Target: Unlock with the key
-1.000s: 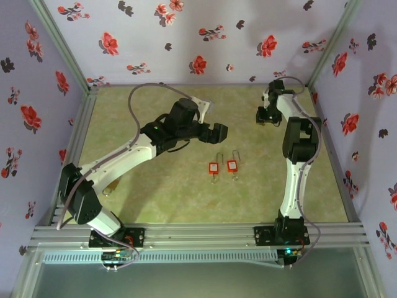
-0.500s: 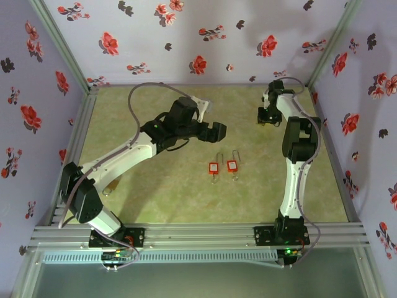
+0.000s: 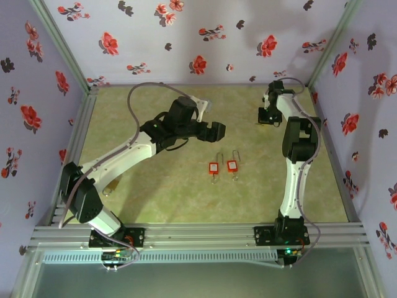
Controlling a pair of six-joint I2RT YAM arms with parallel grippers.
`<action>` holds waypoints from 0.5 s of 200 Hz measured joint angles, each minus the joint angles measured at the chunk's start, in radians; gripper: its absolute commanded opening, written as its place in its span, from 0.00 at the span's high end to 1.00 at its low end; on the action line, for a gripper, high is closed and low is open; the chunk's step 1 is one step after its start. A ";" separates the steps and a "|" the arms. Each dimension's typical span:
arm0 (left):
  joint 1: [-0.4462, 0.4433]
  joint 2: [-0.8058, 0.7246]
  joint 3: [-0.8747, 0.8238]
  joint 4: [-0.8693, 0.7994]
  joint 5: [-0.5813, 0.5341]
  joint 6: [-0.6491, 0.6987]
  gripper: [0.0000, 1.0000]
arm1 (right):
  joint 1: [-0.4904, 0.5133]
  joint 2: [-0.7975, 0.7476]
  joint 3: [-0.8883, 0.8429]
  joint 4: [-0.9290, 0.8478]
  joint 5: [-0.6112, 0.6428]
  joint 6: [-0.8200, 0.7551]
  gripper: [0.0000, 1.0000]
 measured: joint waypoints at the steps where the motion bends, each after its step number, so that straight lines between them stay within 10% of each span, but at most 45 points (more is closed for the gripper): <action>1: 0.000 0.000 0.000 0.000 0.000 0.000 0.05 | 0.000 0.000 0.000 0.000 0.000 0.000 1.00; 100: 0.024 0.000 -0.002 0.104 0.052 -0.142 0.03 | 0.009 -0.308 -0.322 0.086 -0.054 0.154 1.00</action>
